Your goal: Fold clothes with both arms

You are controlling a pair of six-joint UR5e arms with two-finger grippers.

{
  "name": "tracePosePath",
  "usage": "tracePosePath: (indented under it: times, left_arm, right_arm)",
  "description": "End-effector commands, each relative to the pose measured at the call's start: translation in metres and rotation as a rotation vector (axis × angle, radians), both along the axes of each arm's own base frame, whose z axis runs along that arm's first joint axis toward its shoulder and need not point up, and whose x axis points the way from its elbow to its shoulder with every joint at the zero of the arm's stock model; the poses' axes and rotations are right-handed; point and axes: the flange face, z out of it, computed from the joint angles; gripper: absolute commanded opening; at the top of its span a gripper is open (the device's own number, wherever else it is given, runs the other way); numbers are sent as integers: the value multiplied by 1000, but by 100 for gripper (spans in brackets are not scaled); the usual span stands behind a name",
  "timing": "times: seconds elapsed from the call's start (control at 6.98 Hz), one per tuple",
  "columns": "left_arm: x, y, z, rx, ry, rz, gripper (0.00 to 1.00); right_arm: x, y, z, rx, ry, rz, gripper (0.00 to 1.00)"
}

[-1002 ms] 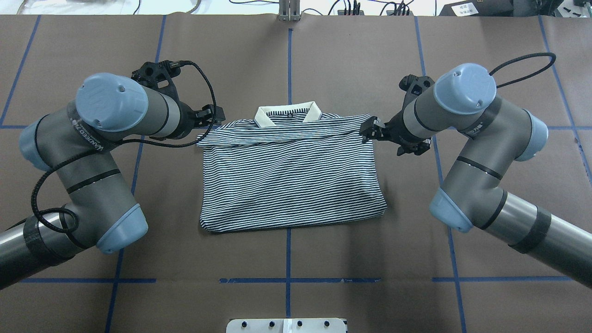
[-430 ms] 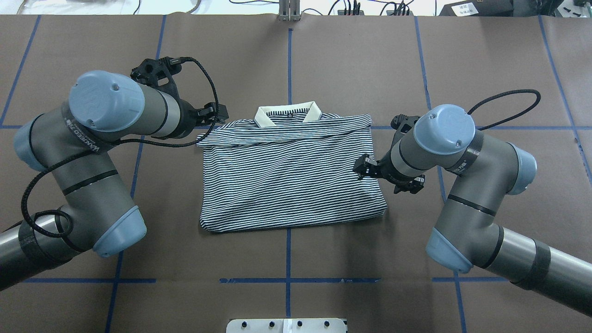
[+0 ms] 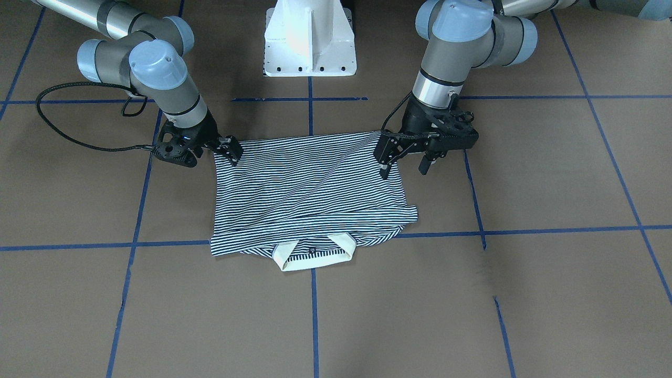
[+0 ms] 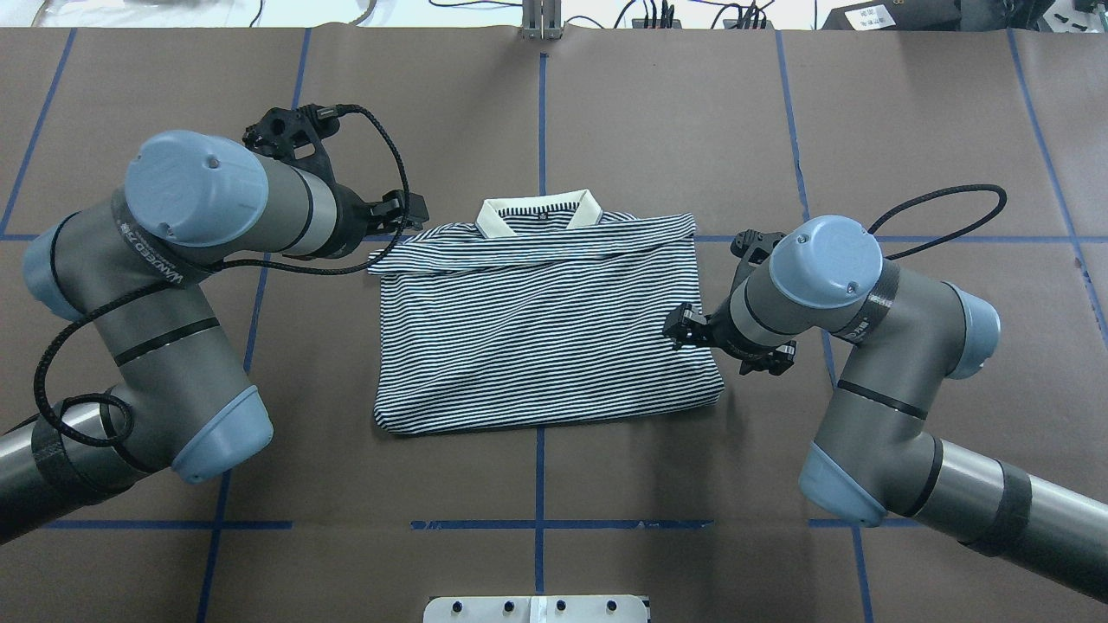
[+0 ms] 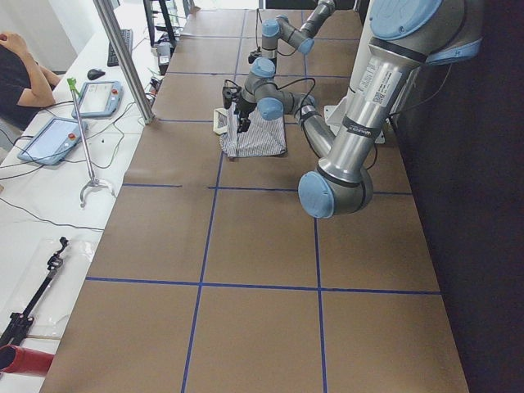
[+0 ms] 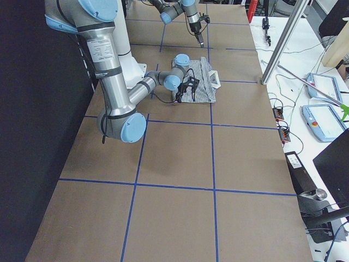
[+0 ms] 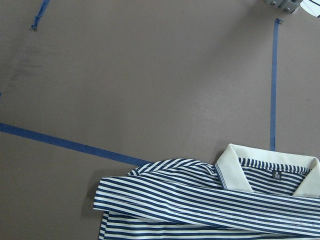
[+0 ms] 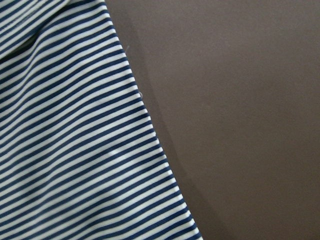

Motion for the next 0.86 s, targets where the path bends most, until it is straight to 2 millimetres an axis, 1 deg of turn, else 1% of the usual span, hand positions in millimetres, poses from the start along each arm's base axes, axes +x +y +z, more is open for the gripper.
tracePosePath:
  times: [0.0,0.14,0.29,0.43,0.57,0.72]
  left_arm:
    - [-3,3,-6,5,12,-1,100]
    - [-5,5,-9,-1,15,-5,100]
    - [-7,9,-13,-5,10,-2,100]
    - [-12,12,-19,0,16,-2,100]
    - [-12,12,-19,-2,14,-2,100]
    - [-12,13,-20,-1,15,-2,100]
  right_arm:
    - [-10,14,0,1,-1,-28,100]
    - [-14,18,2,1,3,-35,100]
    - [-16,21,9,-6,14,-41,100]
    - [-16,22,10,-8,17,-42,100]
    - [-20,27,13,-9,22,-52,100]
    - [-20,28,14,-10,23,-52,100]
